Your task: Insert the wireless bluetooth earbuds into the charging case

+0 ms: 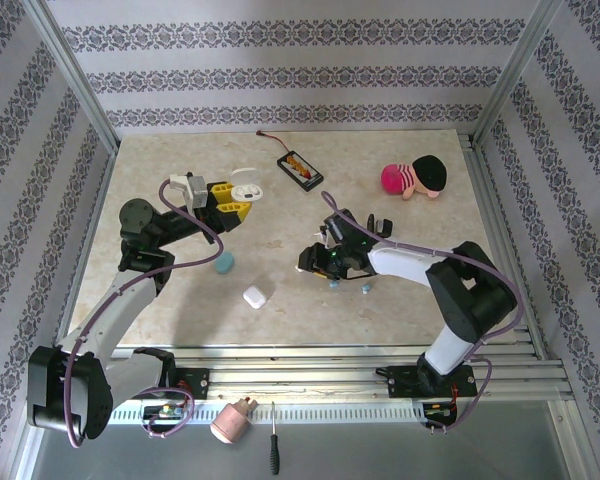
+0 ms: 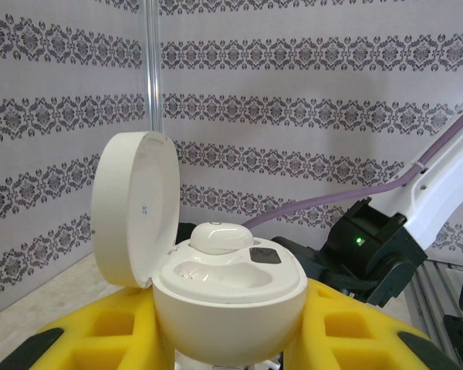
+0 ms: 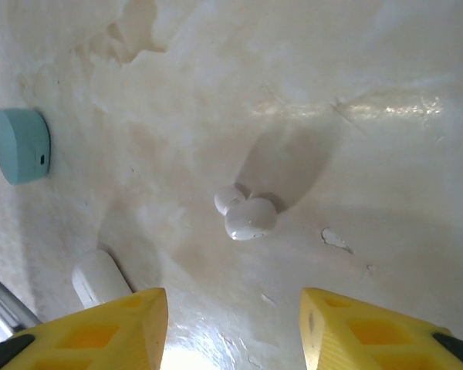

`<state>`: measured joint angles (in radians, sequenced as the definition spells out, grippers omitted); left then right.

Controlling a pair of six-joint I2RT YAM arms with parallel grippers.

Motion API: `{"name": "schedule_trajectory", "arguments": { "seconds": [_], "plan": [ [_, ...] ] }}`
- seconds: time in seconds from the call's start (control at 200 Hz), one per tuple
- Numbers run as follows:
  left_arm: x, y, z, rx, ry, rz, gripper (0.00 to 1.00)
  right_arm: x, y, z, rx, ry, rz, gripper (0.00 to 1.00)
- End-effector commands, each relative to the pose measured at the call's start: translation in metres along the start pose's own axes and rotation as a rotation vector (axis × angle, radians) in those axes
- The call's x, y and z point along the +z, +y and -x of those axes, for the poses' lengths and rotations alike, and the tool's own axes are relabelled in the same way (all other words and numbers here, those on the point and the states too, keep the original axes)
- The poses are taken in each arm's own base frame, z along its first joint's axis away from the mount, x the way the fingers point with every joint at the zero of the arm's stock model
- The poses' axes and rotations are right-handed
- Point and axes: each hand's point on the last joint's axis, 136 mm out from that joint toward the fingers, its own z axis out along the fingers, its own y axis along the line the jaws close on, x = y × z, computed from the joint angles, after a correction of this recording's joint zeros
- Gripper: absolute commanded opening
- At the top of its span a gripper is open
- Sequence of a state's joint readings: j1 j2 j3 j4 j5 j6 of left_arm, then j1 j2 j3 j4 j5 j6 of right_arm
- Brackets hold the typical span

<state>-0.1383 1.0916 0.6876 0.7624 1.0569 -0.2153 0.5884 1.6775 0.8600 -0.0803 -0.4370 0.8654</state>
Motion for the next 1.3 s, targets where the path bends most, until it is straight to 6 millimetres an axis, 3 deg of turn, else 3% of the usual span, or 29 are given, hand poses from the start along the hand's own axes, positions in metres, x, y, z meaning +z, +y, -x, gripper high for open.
{"name": "schedule_trajectory", "arguments": {
  "seconds": [0.0,0.325,0.745,0.849,1.074,1.299],
  "plan": [
    [0.003,-0.006,0.006,0.032,-0.006,-0.025,0.26,0.008,0.012,0.008,0.114,0.006,0.105,0.46],
    [0.002,-0.005,0.005,0.033,0.004,-0.017,0.25,0.026,0.013,0.014,0.114,0.043,0.11,0.41],
    [0.002,-0.006,0.004,0.041,0.009,-0.019,0.25,0.032,0.016,0.03,0.086,0.032,0.111,0.36],
    [0.002,-0.006,0.003,0.041,0.012,-0.019,0.25,0.025,0.017,0.034,0.041,0.001,0.105,0.37],
    [0.002,-0.006,0.002,0.041,0.012,-0.019,0.25,0.016,0.008,0.027,0.013,-0.002,0.07,0.39],
    [0.002,-0.006,0.002,0.039,0.014,-0.019,0.25,0.01,-0.004,0.001,0.044,0.012,0.039,0.39]
  ]
}}
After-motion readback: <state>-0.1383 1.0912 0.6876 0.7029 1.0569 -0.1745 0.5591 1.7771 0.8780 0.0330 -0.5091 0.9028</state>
